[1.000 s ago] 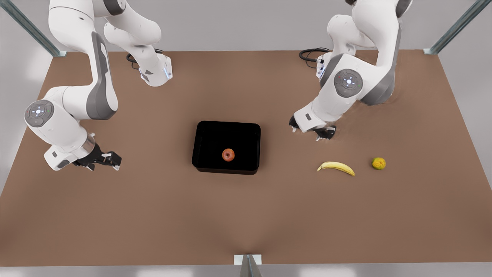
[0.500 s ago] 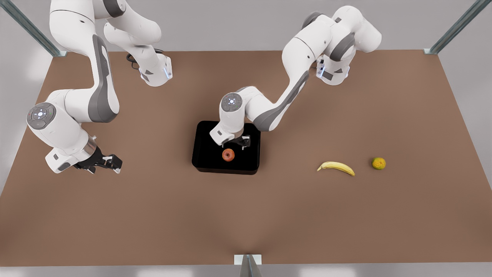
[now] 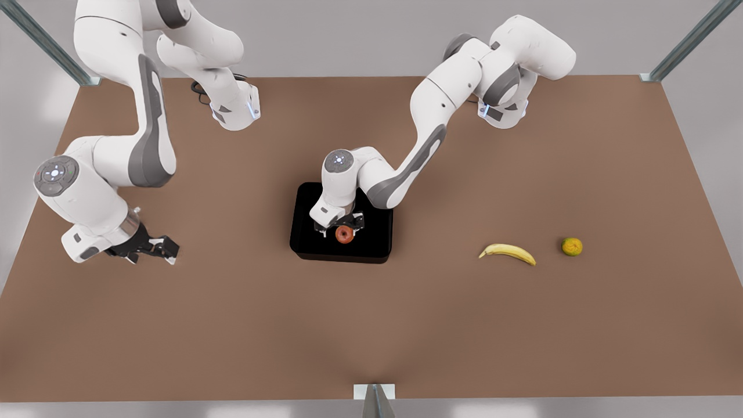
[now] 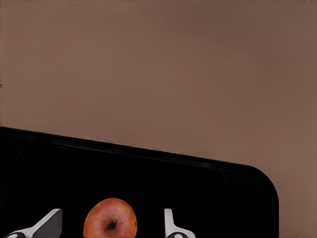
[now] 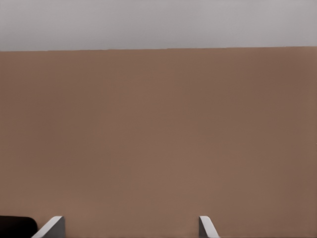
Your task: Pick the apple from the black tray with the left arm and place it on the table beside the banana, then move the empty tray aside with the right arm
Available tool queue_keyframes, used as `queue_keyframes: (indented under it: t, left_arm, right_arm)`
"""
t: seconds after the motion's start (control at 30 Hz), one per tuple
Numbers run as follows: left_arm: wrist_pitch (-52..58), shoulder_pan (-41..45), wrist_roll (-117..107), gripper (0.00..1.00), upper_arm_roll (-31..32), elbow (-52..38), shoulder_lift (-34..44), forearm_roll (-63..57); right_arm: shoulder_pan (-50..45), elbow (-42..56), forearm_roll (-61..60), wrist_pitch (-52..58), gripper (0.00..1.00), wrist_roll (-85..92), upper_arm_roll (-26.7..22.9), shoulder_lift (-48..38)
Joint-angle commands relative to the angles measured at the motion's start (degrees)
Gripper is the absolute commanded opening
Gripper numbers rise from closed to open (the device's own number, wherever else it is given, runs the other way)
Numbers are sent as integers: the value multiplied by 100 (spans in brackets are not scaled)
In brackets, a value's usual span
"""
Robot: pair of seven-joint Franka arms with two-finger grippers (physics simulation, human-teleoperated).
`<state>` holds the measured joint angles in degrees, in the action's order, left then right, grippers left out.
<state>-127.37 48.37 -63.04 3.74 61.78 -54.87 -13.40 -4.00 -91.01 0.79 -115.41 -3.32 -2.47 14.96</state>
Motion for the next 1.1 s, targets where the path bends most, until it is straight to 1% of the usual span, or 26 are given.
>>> queue_keyframes:
  t: [0.0, 0.13, 0.17, 0.2, 0.23, 0.27, 0.3, 0.33, 0.63, 0.67, 0.7, 0.83, 0.93, 1.0, 1.07]
  left_arm:
    - [-122, -4, -1272, 100, -5, 0, -32, -119]
    - [-139, 32, -1210, 100, 4, 106, -208, -295]
    - [-139, 58, -1202, 100, -5, 132, -261, -295]
    - [-288, 67, -1219, 100, 4, 132, -323, -330]
    - [-289, 93, -1219, 100, 4, 141, -331, -330]
    - [-289, 111, -1219, 100, 4, 176, -331, -339]
    - [-289, 128, -1219, 100, 4, 176, -402, -357]
    - [-289, 128, -1219, 100, 4, 176, -402, -348]
    - [-297, 181, -1202, 100, 13, 220, -577, -515]
    - [-297, 199, -1228, 81, 13, 220, -569, -506]
    - [-289, 207, -1237, 73, 13, 220, -560, -497]
    - [-209, 278, -1237, 72, 13, 220, -516, -497]
    - [168, 251, -1140, 72, 4, 211, -340, -471]
    - [932, 137, -490, 72, 13, 211, 11, -111]
    - [1285, -12, -86, 72, 13, 211, 205, 83]
  right_arm:
    - [-92, 14, 0, 10, 100, -37, -61, 7]
    - [-285, 5, 0, 106, 100, -19, -246, 24]
    - [-453, 5, 0, 115, 100, -46, -245, 121]
    - [-330, 5, 0, 361, 100, 33, -413, -46]
    - [-585, 14, -9, 352, 100, -28, -395, 104]
    - [-541, 14, 9, 361, 100, 33, -571, -2]
    - [-664, 14, -9, 352, 100, -19, -596, 42]
    - [-576, 22, 0, 352, 100, 42, -632, 24]
    - [-646, 22, 9, 352, 100, -19, -597, 51]
    - [-655, 22, 9, 352, 100, -19, -597, 51]
    - [-655, 22, 9, 352, 100, -19, -597, 51]
    - [-655, 22, 9, 352, 100, -19, -597, 60]
    - [-655, 22, 9, 352, 100, -19, -597, 60]
    - [-655, 22, 9, 352, 100, -19, -597, 60]
    - [-655, 22, 9, 352, 100, -19, -597, 60]
